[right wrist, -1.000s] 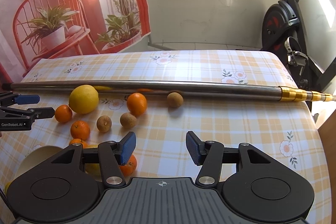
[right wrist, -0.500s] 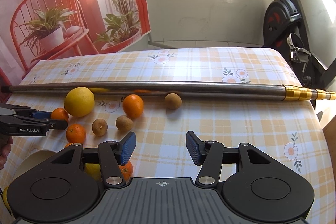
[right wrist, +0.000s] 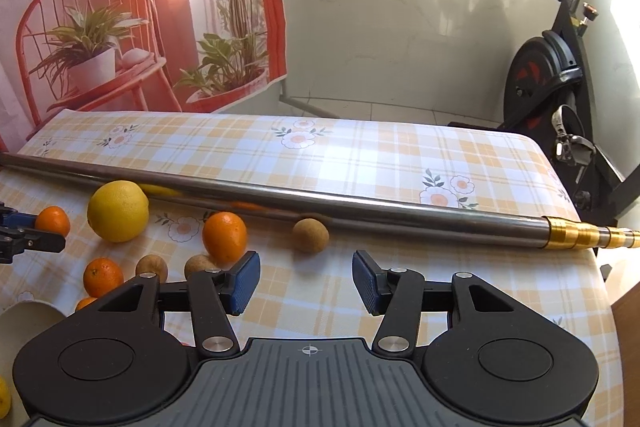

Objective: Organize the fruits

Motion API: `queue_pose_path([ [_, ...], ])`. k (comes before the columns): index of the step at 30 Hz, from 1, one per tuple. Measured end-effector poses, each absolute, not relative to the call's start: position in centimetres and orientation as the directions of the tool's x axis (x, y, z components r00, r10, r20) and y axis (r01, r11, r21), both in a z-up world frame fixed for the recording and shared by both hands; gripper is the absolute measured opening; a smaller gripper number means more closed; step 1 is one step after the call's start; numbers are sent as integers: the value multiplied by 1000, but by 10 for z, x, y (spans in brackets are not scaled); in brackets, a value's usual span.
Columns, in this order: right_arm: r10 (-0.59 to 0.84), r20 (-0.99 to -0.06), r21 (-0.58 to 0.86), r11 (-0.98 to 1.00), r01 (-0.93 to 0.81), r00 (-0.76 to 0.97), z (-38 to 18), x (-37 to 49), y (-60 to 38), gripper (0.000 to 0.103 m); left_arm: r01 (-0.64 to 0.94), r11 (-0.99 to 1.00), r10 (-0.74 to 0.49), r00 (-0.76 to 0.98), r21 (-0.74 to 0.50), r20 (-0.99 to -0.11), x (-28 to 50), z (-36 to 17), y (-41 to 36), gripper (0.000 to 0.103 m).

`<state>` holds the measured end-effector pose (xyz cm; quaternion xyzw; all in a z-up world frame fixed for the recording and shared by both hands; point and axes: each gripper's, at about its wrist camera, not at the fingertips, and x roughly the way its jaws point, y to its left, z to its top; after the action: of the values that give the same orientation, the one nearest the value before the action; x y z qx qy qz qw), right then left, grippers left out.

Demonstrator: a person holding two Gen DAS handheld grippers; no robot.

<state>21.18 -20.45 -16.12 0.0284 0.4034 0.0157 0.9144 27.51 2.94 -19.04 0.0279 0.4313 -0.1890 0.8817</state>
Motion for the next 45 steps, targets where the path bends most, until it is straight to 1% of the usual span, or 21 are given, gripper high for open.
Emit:
queue_pose_path([
  [4, 37, -746, 51, 999, 2, 665, -179, 237, -207, 39, 335, 934, -306, 580, -121, -755, 264, -181, 31, 38],
  [6, 29, -750, 40, 999, 2, 661, -186, 247, -206, 33, 328, 936, -310, 590, -130, -745, 258, -177, 31, 38],
  [10, 46, -753, 50, 999, -13, 656, -192, 258, -200, 32, 344, 933, -309, 608, -109, -731, 246, -168, 31, 38],
  [14, 28, -769, 34, 999, -3, 638, -195, 265, -196, 32, 363, 926, -321, 609, -105, -726, 235, -163, 32, 38],
  [16, 18, -777, 31, 999, 9, 630, -198, 267, -196, 29, 365, 924, -330, 606, -116, -724, 229, -161, 34, 38],
  [17, 21, -779, 35, 999, 10, 627, -198, 267, -196, 25, 365, 923, -334, 606, -120, -722, 227, -160, 34, 38],
  [21, 49, -774, 84, 996, 25, 631, -197, 259, -201, 25, 371, 921, -339, 608, -121, -718, 216, -156, 37, 38],
  [27, 78, -756, 142, 989, 46, 650, -180, 234, -201, 25, 378, 919, -339, 605, -115, -721, 202, -151, 37, 38],
  [33, 122, -710, 201, 979, 33, 694, -154, 196, -185, 25, 368, 922, -339, 612, -123, -715, 189, -145, 39, 38],
  [45, 122, -652, 140, 989, -39, 748, -114, 141, -145, 25, 350, 929, -331, 635, -122, -699, 172, -133, 44, 38],
])
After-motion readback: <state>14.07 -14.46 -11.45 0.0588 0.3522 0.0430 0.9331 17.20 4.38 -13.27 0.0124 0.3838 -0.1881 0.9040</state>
